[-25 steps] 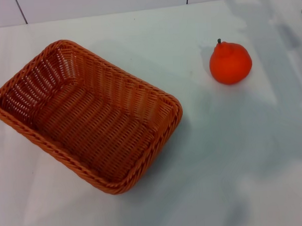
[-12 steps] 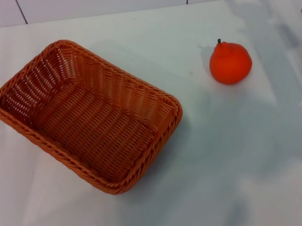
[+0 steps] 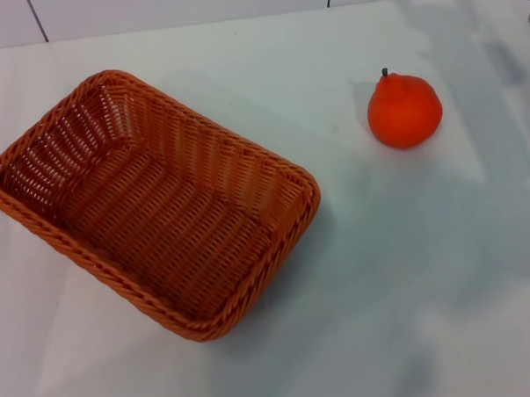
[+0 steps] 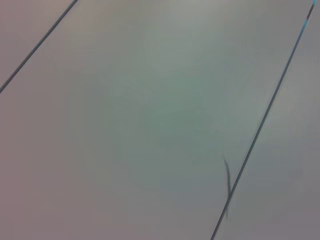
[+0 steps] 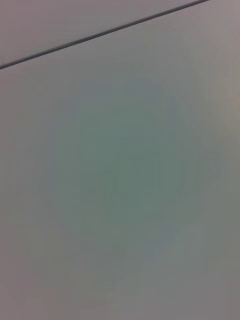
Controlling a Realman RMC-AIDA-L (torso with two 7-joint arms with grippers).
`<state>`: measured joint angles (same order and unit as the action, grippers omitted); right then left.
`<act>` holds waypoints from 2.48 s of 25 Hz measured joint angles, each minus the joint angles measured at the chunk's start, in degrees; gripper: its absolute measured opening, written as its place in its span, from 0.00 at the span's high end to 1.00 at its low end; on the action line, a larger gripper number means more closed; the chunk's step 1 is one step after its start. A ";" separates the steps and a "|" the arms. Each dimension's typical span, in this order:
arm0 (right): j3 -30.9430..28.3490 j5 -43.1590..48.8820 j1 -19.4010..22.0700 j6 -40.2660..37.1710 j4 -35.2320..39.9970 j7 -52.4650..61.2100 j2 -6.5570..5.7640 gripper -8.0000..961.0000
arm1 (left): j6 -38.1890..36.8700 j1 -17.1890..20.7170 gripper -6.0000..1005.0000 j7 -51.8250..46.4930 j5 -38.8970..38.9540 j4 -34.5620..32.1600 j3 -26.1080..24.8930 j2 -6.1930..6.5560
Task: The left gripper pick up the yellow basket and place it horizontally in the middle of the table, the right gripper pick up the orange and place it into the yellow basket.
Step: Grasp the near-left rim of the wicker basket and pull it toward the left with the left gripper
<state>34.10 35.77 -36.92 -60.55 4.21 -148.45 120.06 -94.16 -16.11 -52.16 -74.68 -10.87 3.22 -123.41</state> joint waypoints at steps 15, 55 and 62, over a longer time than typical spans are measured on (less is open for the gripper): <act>0.00 0.00 0.07 0.00 -0.52 0.00 0.00 0.11 | -0.06 0.21 0.42 -0.14 -0.08 -0.12 0.07 0.01; 0.56 0.22 0.04 -0.21 -1.35 2.81 0.00 0.11 | 10.81 -26.01 0.30 -66.70 -69.21 -45.40 36.14 11.89; 0.45 0.17 -0.19 0.05 -1.40 3.03 0.00 0.11 | 13.54 -29.98 0.30 -68.41 -78.19 -42.10 38.99 10.63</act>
<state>34.55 35.94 -37.10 -60.50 2.81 -145.42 120.05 -80.62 -46.09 -120.57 -152.87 -52.97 42.21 -112.78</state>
